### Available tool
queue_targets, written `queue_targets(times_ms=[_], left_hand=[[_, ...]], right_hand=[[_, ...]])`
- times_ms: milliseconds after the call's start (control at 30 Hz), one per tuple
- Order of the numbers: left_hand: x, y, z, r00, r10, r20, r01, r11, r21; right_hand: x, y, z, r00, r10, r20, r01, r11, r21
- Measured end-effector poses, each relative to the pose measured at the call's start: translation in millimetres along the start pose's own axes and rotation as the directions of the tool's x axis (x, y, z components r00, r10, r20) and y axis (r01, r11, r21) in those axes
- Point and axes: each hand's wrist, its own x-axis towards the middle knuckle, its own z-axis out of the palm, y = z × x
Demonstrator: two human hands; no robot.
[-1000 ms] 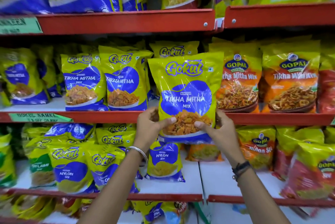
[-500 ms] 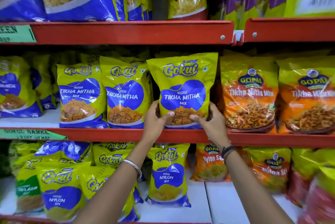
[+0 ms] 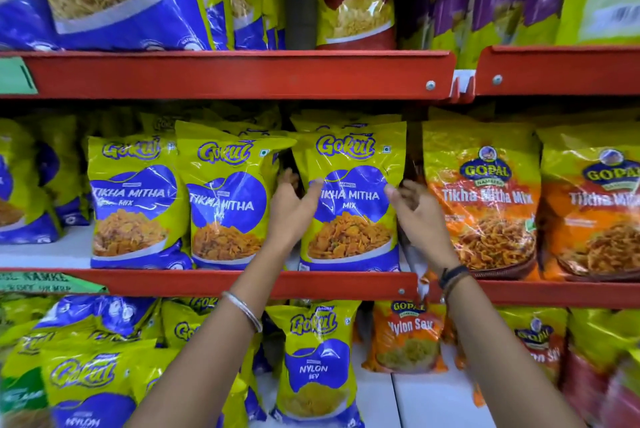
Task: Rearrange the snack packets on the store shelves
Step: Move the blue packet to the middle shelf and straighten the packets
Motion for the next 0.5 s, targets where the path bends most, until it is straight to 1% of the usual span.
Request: queue_targets(times_ms=[100,200,300,400,500], left_hand=[[24,22,6,0.989,-0.019,-0.146,0.030,0.997,0.074],[45,26,14,0.972,0.012,-0.236,0.007,0.997,0.078],[57,24,18,0.953,-0.003,-0.302,0.030,0.996,0.084],[62,25,17,0.942,0.006,-0.336,0.028,0.995,0.096],[67,23,18,0.940,-0.004,-0.342,0.043,0.993,0.106]], right_hand=[[29,-21,2,0.989,-0.062,-0.131,0.062,0.998,-0.005],[54,-34,6,0.977,-0.046,-0.210,0.026,0.995,-0.096],[72,-36,6,0.978,0.000,-0.211,-0.048,0.973,-0.225],[81,-34,7,0.976,-0.046,-0.215,-0.027,0.945,-0.327],[81,-36,7,0.975,-0.076,-0.210,-0.011,0.923,-0.385]])
